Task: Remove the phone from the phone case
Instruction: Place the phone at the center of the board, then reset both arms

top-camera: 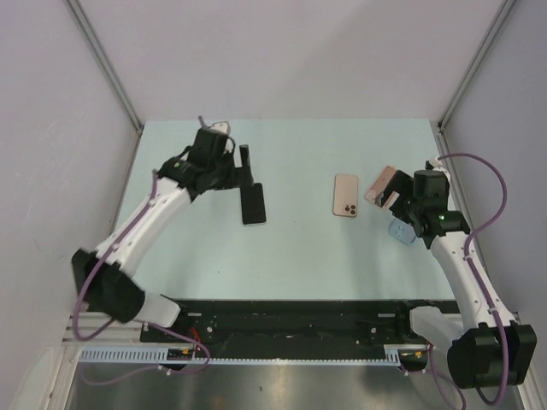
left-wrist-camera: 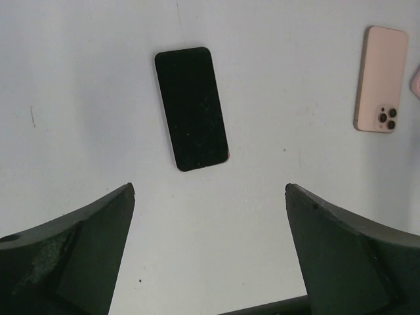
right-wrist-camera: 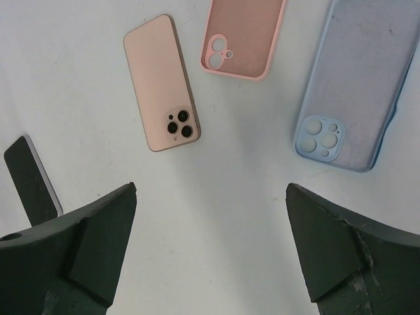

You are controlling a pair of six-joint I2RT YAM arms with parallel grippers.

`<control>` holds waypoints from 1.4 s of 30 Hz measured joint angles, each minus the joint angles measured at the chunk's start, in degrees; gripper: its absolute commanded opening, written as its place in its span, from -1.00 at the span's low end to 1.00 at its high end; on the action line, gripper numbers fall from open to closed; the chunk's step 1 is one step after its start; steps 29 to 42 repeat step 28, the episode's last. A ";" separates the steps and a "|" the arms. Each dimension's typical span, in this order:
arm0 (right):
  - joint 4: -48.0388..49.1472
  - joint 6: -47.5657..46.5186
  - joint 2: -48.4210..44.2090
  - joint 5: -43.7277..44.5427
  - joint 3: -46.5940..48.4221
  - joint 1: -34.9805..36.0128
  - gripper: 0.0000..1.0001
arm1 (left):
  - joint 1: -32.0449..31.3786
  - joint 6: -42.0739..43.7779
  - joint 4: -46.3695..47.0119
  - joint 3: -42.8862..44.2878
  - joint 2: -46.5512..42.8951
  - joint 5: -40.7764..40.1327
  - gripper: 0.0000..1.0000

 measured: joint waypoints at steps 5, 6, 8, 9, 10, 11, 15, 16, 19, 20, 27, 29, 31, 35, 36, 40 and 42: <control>-1.33 -1.40 -3.02 0.07 -1.73 0.52 1.00 | 2.36 0.46 4.42 -12.83 -13.49 2.80 1.00; -1.68 -1.62 -3.21 0.04 -2.27 0.52 0.99 | 2.69 0.48 4.79 -14.97 -14.97 3.19 1.00; -2.14 -2.03 -3.32 0.04 -3.17 0.52 0.99 | 2.84 0.55 5.35 -18.34 -16.87 3.78 1.00; -2.19 -2.21 -3.34 0.02 -3.52 0.52 0.99 | 2.84 0.61 5.44 -19.43 -17.42 4.02 0.99; -2.21 -2.32 -3.41 0.00 -3.74 0.52 0.99 | 2.84 0.76 5.46 -20.13 -17.79 4.17 1.00; -2.29 -2.36 -3.48 -0.04 -3.82 0.52 0.99 | 2.84 0.98 5.53 -20.48 -18.12 4.26 1.00; -2.27 -2.40 -4.61 -0.17 -4.07 0.63 0.99 | 2.84 1.66 5.75 -21.29 -20.46 4.39 1.00; -2.27 -2.40 -4.98 -0.15 -4.09 0.70 0.99 | 2.84 1.84 5.81 -21.33 -20.98 4.39 1.00; -2.27 -2.40 -5.92 -0.11 -4.26 0.81 0.99 | 2.84 1.95 5.66 -21.33 -22.51 4.52 0.99; -2.27 -2.40 -6.08 -0.11 -4.31 0.81 0.99 | 2.84 1.92 5.53 -21.33 -22.80 4.63 0.99; -2.23 -2.36 -6.05 0.07 -4.44 0.85 0.99 | 2.84 1.92 4.17 -20.98 -26.10 5.18 0.99; -2.23 -2.36 -6.05 0.09 -4.46 0.83 0.99 | 2.86 1.92 4.02 -20.68 -26.34 5.22 0.99; -2.23 -2.36 -6.05 0.09 -4.46 0.83 0.99 | 2.86 1.92 4.02 -20.68 -26.34 5.22 0.99; -2.23 -2.36 -6.05 0.09 -4.46 0.83 0.99 | 2.86 1.92 4.02 -20.68 -26.34 5.22 0.99; -2.23 -2.36 -6.05 0.09 -4.46 0.83 0.99 | 2.86 1.92 4.02 -20.68 -26.34 5.22 0.99; -2.23 -2.36 -6.05 0.09 -4.46 0.83 0.99 | 2.86 1.92 4.02 -20.68 -26.34 5.22 0.99; -2.23 -2.36 -6.05 0.09 -4.46 0.83 0.99 | 2.86 1.92 4.02 -20.68 -26.34 5.22 0.99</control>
